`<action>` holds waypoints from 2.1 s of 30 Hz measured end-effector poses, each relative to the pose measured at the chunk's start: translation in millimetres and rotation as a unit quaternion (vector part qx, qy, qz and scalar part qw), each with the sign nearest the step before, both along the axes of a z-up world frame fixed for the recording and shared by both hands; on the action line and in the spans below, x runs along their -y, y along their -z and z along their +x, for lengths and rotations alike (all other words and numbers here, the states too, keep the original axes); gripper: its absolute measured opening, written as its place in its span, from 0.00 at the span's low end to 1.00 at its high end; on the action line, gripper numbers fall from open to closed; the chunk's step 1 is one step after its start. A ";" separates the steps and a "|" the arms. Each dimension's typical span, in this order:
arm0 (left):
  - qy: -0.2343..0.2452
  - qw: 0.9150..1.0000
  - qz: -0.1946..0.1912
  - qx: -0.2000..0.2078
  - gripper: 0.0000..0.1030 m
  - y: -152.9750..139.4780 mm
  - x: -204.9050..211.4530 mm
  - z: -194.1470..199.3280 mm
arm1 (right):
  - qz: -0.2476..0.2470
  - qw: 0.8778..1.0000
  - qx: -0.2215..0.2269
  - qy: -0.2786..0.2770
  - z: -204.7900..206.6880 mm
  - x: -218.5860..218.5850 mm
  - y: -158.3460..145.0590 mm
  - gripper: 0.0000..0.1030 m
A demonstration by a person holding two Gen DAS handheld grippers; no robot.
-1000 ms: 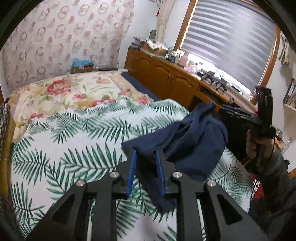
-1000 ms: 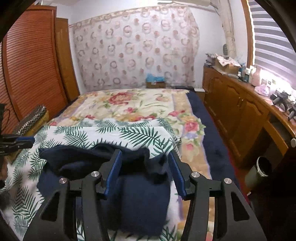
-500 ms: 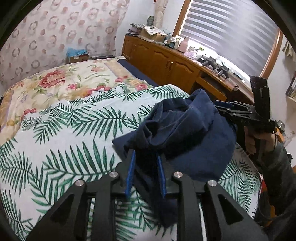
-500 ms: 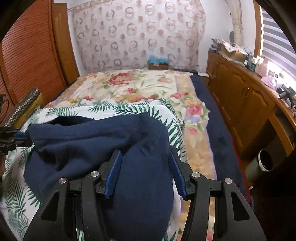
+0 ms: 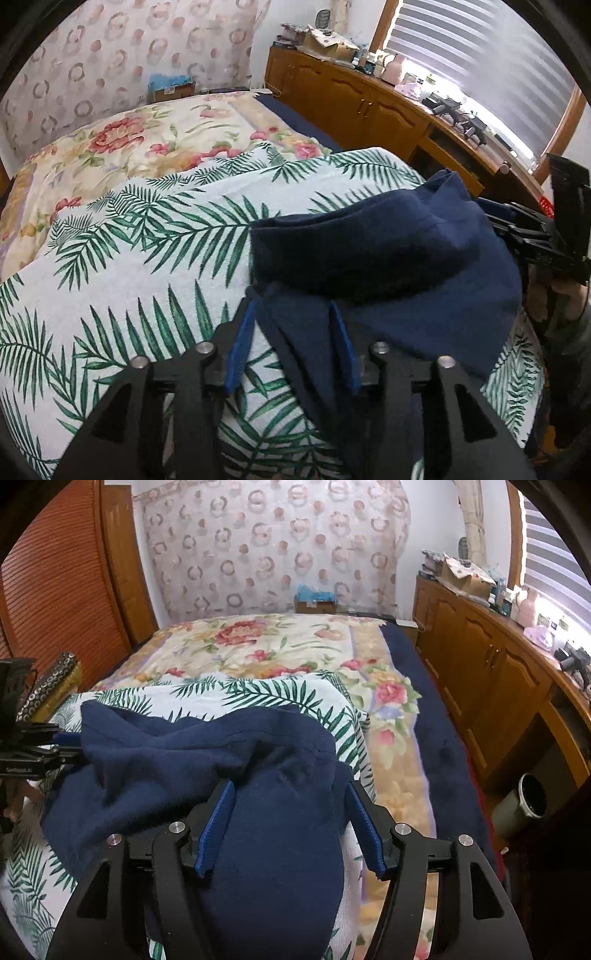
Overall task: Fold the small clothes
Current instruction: 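Grasp the folded shirt bundle with both tools, then lift the folded shirt with both tools and carry it toward the cushion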
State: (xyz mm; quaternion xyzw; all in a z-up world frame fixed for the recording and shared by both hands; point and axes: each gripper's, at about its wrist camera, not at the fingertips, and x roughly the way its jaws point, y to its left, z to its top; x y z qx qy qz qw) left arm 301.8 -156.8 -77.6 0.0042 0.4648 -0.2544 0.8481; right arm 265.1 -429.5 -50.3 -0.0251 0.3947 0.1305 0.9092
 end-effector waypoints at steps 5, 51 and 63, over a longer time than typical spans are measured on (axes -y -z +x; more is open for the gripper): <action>0.005 1.000 -0.009 0.007 0.50 3.0 -1.7 3.2 | -0.003 1.000 0.000 0.002 -4.1 -0.1 0.8 0.63; -0.015 0.985 -0.113 0.129 0.13 -92.8 -48.0 -60.1 | 0.125 0.990 0.057 -0.034 -25.8 -16.3 -46.4 0.20; -0.081 0.975 -0.085 0.189 0.13 -127.8 -124.5 -96.4 | 0.124 0.983 0.096 -0.098 -12.2 -88.9 -92.0 0.20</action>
